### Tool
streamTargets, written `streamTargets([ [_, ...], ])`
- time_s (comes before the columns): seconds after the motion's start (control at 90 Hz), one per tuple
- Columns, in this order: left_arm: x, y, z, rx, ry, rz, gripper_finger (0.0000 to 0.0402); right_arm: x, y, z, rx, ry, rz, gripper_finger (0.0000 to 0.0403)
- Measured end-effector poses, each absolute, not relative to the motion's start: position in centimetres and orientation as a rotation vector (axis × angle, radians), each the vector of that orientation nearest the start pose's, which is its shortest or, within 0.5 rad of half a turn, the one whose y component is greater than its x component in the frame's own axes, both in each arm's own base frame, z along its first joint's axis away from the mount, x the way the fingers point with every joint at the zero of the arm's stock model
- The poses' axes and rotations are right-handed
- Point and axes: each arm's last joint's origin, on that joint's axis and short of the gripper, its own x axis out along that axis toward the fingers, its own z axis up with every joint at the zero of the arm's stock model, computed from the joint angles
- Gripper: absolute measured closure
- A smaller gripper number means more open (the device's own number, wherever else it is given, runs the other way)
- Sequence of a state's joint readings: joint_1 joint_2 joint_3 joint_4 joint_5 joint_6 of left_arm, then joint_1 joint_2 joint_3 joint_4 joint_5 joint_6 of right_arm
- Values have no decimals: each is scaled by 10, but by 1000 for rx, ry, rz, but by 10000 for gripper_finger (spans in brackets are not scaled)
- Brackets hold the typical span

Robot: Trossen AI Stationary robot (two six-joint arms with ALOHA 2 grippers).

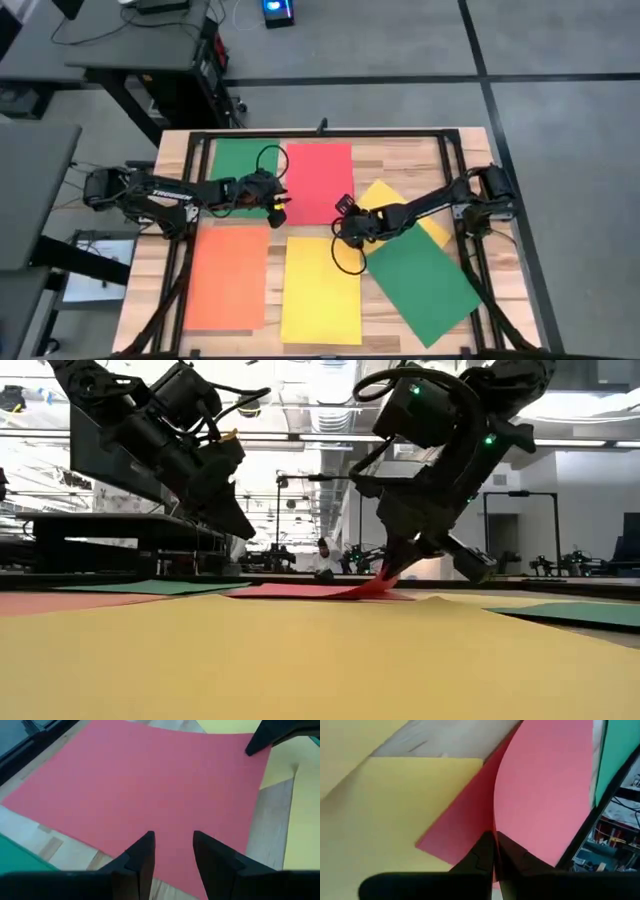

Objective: Organize paper
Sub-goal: Stack the pink paper on top of the pink paper

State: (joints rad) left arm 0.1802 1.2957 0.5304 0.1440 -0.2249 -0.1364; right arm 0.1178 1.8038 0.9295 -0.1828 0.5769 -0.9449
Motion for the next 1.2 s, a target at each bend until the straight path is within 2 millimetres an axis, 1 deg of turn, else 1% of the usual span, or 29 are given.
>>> streamTargets([
  [0.3, 239, 50, 175, -122, 596, 436, 285, 329, 23, 131, -1235, 1154, 110, 403],
  [0.578, 239, 50, 175, -123, 596, 436, 285, 329, 22, 131, -1225, 1153, 103, 403],
  [0.756, 239, 50, 175, -123, 596, 436, 285, 329, 21, 131, -1179, 1155, 75, 403],
  [0.944, 239, 50, 175, -125, 595, 437, 285, 326, 19, 129, -1165, 1191, 85, 403],
  [1.2, 239, 50, 175, -126, 595, 437, 285, 326, 20, 129, -1126, 1181, 89, 403],
])
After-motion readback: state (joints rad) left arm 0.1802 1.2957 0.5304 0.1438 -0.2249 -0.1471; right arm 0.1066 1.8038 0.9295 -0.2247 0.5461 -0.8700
